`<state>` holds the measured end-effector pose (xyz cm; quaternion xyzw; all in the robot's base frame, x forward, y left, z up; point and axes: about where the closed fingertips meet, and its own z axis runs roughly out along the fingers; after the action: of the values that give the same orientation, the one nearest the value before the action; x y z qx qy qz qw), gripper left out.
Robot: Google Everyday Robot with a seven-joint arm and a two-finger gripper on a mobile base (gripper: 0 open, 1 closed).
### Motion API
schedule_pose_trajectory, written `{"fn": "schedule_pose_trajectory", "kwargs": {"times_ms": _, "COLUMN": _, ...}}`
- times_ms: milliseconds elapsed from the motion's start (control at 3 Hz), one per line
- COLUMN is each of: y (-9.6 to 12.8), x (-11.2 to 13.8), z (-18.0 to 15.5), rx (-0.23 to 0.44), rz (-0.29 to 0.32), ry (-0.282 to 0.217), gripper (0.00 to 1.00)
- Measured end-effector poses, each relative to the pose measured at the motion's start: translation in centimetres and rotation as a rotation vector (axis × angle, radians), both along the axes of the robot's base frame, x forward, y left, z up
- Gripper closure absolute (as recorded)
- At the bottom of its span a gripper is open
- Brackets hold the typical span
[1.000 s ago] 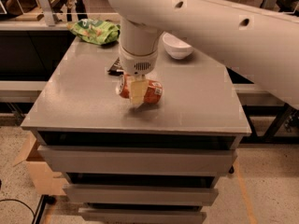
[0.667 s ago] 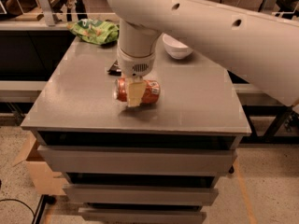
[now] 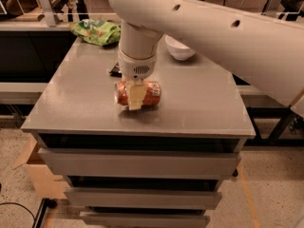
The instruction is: Knock coke can over
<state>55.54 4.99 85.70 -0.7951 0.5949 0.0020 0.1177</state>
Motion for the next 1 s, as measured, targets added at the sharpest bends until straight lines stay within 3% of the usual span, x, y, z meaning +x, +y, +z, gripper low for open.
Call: {"fn": "schedule_pose_trajectory", "kwargs": {"times_ms": 1000, "y": 0.06, "x": -0.12, "z": 0.02, "rx": 0.000, "rz": 0.002, "ry": -0.003, "gripper": 0.13}}
